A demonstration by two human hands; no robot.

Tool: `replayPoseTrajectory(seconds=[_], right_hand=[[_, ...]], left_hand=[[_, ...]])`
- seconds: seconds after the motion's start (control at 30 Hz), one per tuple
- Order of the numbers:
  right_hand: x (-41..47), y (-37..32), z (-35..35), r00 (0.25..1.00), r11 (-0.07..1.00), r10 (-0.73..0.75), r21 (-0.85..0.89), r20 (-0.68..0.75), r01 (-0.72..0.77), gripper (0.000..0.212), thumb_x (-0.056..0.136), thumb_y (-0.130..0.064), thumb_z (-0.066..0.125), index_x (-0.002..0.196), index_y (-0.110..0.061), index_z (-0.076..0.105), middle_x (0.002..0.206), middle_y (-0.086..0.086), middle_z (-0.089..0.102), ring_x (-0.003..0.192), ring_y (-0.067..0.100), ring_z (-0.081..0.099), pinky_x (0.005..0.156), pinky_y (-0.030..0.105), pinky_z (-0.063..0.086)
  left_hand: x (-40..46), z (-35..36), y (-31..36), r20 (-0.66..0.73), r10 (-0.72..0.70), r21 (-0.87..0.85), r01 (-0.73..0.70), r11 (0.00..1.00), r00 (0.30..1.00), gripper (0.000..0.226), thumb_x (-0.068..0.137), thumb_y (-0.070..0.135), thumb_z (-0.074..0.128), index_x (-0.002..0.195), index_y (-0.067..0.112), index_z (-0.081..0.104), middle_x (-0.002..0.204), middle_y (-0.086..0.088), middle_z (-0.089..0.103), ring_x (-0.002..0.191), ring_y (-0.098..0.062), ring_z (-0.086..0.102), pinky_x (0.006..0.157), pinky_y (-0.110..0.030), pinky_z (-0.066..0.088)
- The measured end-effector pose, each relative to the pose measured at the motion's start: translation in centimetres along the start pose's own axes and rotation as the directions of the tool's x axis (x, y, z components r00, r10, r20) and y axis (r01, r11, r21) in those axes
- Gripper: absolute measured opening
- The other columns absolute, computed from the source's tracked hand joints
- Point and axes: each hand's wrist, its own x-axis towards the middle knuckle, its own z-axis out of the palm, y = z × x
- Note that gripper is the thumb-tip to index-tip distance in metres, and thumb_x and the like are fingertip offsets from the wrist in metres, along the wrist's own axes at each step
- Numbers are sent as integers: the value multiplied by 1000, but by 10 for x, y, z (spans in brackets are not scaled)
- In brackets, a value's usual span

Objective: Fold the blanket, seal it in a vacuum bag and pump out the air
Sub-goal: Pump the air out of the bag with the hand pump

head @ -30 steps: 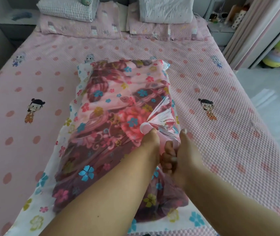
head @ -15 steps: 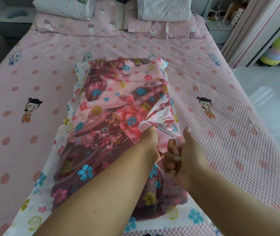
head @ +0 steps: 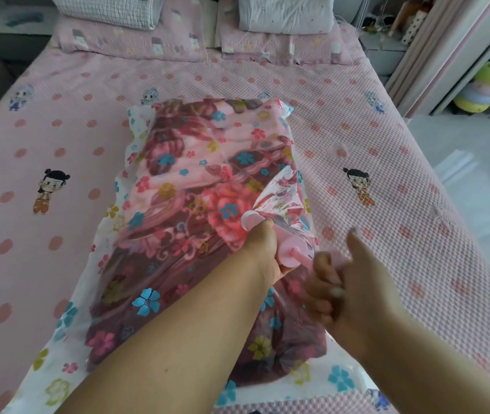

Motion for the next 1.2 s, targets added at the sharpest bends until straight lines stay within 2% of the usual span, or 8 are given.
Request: replayPoseTrajectory(seconds=[0.33, 0.57, 0.67, 0.77, 0.87, 0.97, 1.07, 1.2], right_hand=[[19, -2, 18, 993, 993, -96, -69, -64, 92, 64, 97, -60, 22, 53, -15, 24, 47, 1, 17, 48, 13, 15, 51, 28, 9], [-22, 5, -11, 998, 996, -44, 77, 35, 41, 74, 79, -76, 31, 39, -14, 34, 34, 0, 21, 34, 13, 23, 36, 20, 23], [6, 3, 7, 995, 998, -42, 43, -91, 46, 70, 91, -68, 25, 46, -15, 27, 42, -1, 16, 43, 12, 18, 48, 25, 11], [20, -5, 15, 995, 996, -61, -64, -77, 56, 61, 97, -61, 24, 54, -16, 24, 49, 0, 14, 50, 13, 14, 54, 29, 7], [-6, -2, -2, 999, 999, 24, -27, 22, -24, 71, 84, -74, 36, 46, -14, 29, 44, 0, 17, 44, 14, 17, 44, 22, 18], [-28, 11, -12, 989, 1000, 17, 21, 144, -20, 81, 53, -84, 64, 37, -9, 35, 35, -1, 25, 39, 16, 15, 38, 24, 19], [-10, 13, -8, 999, 1000, 5, 25, -52, -4, 79, 76, -81, 36, 38, -12, 30, 37, -1, 20, 38, 12, 18, 41, 22, 15], [21, -5, 15, 992, 991, -72, -124, -104, 59, 65, 94, -66, 22, 53, -15, 23, 49, 1, 17, 50, 14, 13, 52, 29, 9]], left_hand=[[-1, 2, -2, -26, 36, 50, -35, 998, 999, 59, 95, 55, 35, 132, 11, 48, 118, -14, 63, 78, -25, 64, 41, -23, 47], [-5, -1, 0, 25, 25, 65, -26, 998, 999, 44, 97, 44, 43, 129, 15, 47, 106, -8, 60, 77, -23, 63, 48, -24, 52], [-11, 4, 0, 42, 19, 18, -20, 1000, 999, 48, 97, 46, 36, 134, 17, 46, 121, -7, 56, 99, -27, 62, 56, -22, 50], [-4, 4, -4, 28, 43, 29, -44, 999, 999, 63, 94, 54, 31, 141, 14, 42, 109, -13, 67, 88, -28, 63, 58, -26, 51], [-6, 1, -1, 8, 19, 23, -20, 1000, 1000, 41, 97, 40, 40, 132, 19, 46, 111, -6, 62, 84, -24, 61, 43, -22, 50], [-7, -2, -4, 43, 23, 44, -25, 999, 999, 28, 96, 33, 38, 117, 20, 51, 97, 4, 57, 80, -18, 59, 67, -24, 51], [-2, 1, -7, 34, 24, 15, -24, 1000, 999, 29, 96, 40, 39, 115, 21, 51, 98, 0, 59, 88, -19, 61, 90, -27, 46], [-3, 6, -6, 12, 48, 51, -49, 998, 999, 58, 93, 54, 36, 132, 12, 48, 110, -16, 68, 104, -32, 63, 77, -34, 53]])
